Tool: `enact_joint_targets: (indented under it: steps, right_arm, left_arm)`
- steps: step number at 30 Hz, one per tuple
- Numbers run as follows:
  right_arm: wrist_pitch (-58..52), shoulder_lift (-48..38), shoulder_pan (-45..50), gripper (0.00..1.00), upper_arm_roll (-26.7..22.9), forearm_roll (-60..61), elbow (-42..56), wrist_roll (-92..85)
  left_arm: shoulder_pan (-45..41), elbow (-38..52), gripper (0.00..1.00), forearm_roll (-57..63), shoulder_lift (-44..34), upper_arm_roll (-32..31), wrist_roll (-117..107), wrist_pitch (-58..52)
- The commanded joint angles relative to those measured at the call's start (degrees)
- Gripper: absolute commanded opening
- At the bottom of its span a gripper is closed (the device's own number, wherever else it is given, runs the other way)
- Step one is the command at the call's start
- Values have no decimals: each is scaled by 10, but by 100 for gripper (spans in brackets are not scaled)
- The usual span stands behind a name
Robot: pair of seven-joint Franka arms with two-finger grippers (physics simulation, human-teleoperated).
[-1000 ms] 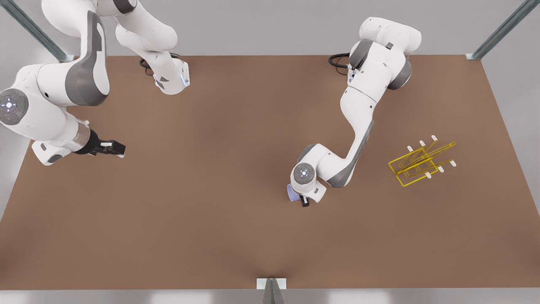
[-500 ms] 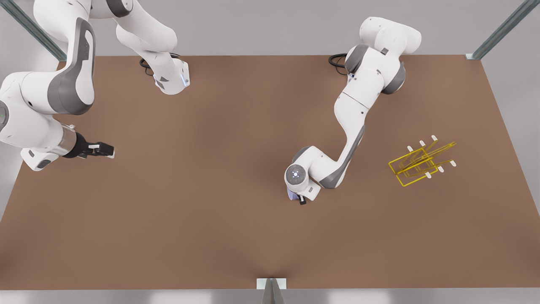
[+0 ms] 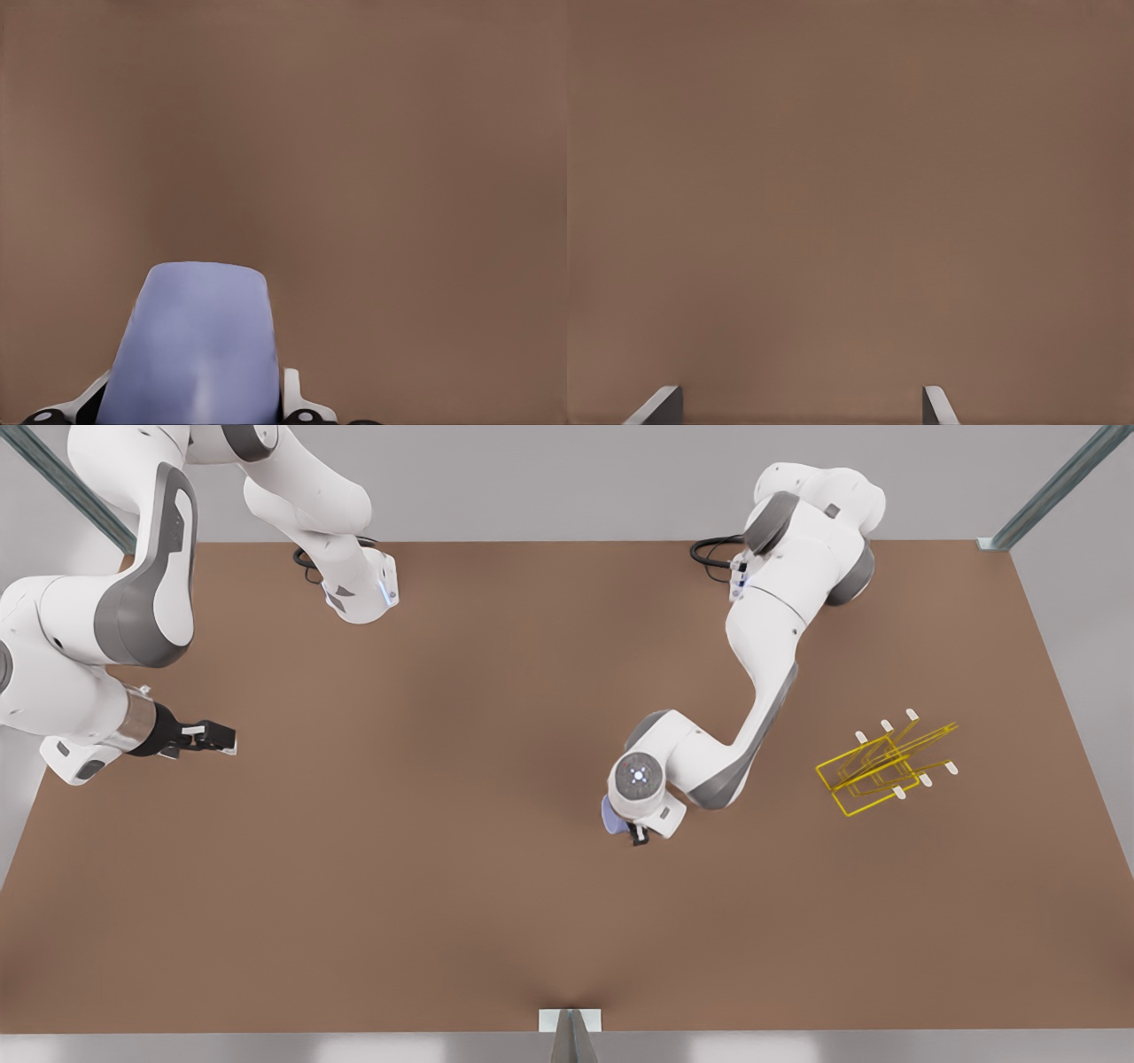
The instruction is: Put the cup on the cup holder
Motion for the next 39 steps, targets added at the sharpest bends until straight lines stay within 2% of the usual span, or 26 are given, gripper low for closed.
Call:
enact_joint_targets:
  steps: [1, 4, 8, 13, 15, 17, 19, 21, 23, 26, 28, 32, 39]
  right_arm:
    - [0, -1, 0, 100, 1, 0, 1, -26]
    - [-1, -1, 0, 100, 1, 0, 0, -26]
    - [-1, -1, 0, 100, 1, 0, 0, -26]
    - [-2, -1, 0, 100, 1, 0, -2, -27]
    - [-2, -1, 0, 100, 0, 0, -2, -27]
    - [-2, -1, 0, 100, 1, 0, -2, -27]
    - [-2, -1, 0, 100, 1, 0, -2, -27]
    - [-2, -1, 0, 100, 1, 0, -2, -27]
    - [-2, -1, 1, 100, 1, 0, -2, -27]
    - [-2, 2, 1, 100, 0, 0, -2, -27]
    - [-2, 2, 2, 100, 1, 0, -2, -27]
    - [-3, 2, 2, 100, 0, 0, -2, -27]
    - [-8, 3, 2, 100, 1, 0, -2, -27]
  left_arm:
    - [2, 4, 82, 32, -10, 4, 17, -143]
    - [1, 4, 83, 106, -18, 16, 15, -287]
    - [-26, 2, 83, 237, -15, 16, -48, -563]
    - [-47, -65, 84, 286, -17, 17, -160, -691]
    - [-33, -134, 84, 316, -55, 17, -169, -689]
    - [-13, -144, 84, 362, -61, 16, -170, -675]
    - [10, -181, 84, 416, -64, 16, -170, -620]
    - [40, -287, 84, 483, -104, 16, -170, -514]
    - [81, -349, 84, 554, -125, 16, -169, -460]
    - [78, -413, 85, 555, -163, 16, -170, -456]
    - [83, -473, 85, 580, -196, 15, -170, -403]
    - [83, -476, 86, 589, -192, 15, -170, -389]
    - [88, -544, 86, 588, -195, 15, -235, -385]
